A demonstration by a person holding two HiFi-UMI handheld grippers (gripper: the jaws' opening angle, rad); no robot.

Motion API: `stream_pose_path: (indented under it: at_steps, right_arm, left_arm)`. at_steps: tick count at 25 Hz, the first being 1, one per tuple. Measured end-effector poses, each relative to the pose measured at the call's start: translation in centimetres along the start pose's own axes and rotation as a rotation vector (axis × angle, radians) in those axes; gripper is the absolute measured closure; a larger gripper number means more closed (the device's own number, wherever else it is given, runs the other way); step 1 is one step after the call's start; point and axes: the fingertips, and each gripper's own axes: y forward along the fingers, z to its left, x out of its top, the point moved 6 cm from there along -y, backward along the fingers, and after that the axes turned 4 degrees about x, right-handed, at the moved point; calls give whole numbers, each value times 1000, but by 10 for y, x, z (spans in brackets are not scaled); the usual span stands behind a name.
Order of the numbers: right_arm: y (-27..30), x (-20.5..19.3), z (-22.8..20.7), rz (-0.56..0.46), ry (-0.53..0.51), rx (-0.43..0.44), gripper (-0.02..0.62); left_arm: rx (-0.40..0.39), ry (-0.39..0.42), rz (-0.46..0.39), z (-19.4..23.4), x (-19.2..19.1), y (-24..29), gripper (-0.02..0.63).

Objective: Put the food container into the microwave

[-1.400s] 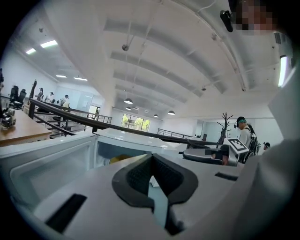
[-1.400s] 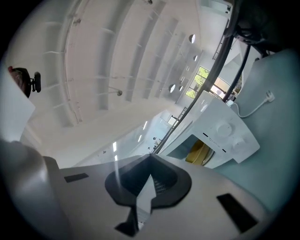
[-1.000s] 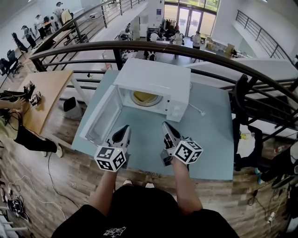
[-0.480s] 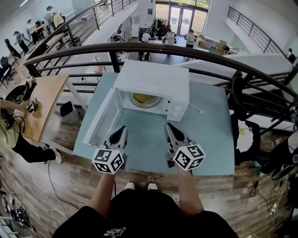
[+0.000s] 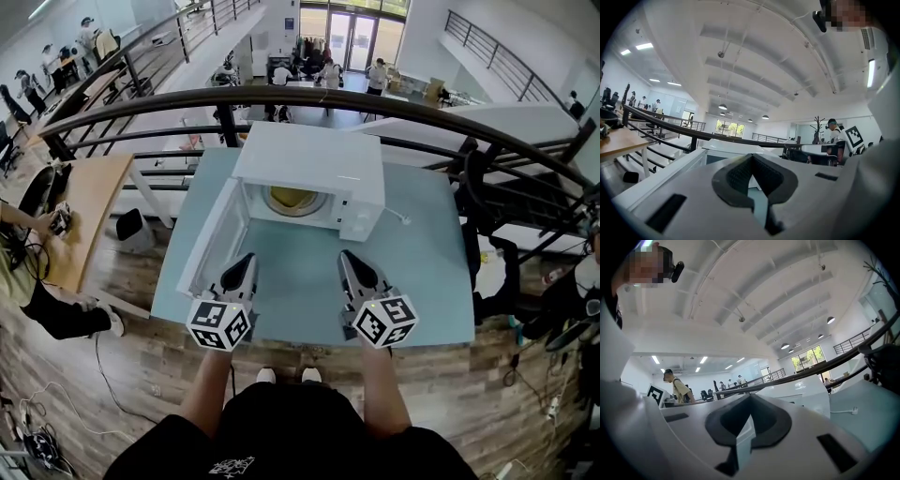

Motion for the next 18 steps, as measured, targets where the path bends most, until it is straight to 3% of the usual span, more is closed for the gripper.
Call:
stream_pose_path:
  at_steps: [11,18]
  right_arm:
    - [5,-6,20,10,-31,-26,589]
    - [12,-10,27,20,-47,-23,589]
  left_arm:
    - [-56,-18,10,14,2,-11,600]
    - [-44,-21,9,25,1,-13,600]
